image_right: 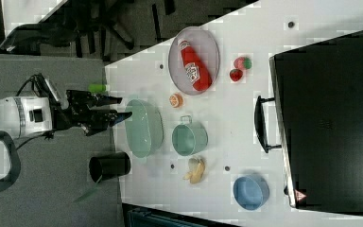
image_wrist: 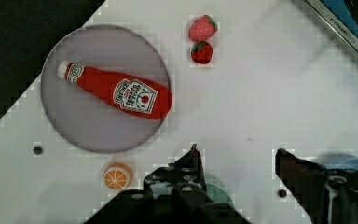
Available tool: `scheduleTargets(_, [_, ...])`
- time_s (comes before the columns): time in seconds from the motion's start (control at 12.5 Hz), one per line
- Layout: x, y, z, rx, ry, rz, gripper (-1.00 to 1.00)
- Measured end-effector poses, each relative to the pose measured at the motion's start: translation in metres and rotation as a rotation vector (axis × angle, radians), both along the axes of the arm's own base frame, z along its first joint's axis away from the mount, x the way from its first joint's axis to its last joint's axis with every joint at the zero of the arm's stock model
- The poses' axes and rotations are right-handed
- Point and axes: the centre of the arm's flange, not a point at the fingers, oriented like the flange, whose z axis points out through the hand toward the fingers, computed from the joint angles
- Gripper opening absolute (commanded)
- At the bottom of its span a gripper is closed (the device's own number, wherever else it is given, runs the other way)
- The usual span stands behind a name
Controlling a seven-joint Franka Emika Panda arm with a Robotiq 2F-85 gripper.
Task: Flap open oven.
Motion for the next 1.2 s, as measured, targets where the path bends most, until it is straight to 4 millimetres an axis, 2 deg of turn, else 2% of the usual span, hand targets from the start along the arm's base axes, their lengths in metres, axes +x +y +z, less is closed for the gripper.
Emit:
scheduleTargets(0.08, [-0.035, -0.004, -0.008, 0.0, 0.072, -0.011, 0.59])
scheduleTargets(0.16, [-0.075, -0.009, -0.004, 0.004, 0.122, -0.027, 0.81])
scheduleTargets(0.24, [-0.106, -0.012, 0.009, 0.008, 0.119, -0.035, 0.99])
scheduleTargets(0.32, [-0.127, -0.016, 0.027, 0.017, 0.081, -0.043, 1.0])
scheduleTargets(0.48, [-0.144, -0.021, 0.068, 0.023, -0.026, -0.054, 1.0])
scheduleTargets(0.56, [-0.144, -0.022, 0.081, 0.022, -0.062, -0.058, 0.9])
scheduleTargets(0.72, [-0.139, -0.024, 0.088, 0.021, -0.085, -0.066, 0.38])
scheduleTargets(1.04, [-0.12, -0.026, 0.053, 0.02, 0.0, -0.072, -0.55])
scheduleTargets(1.12, [-0.118, -0.027, 0.042, 0.024, 0.023, -0.075, -0.65])
scheduleTargets(1.2, [-0.117, -0.029, 0.036, 0.027, 0.035, -0.08, -0.65])
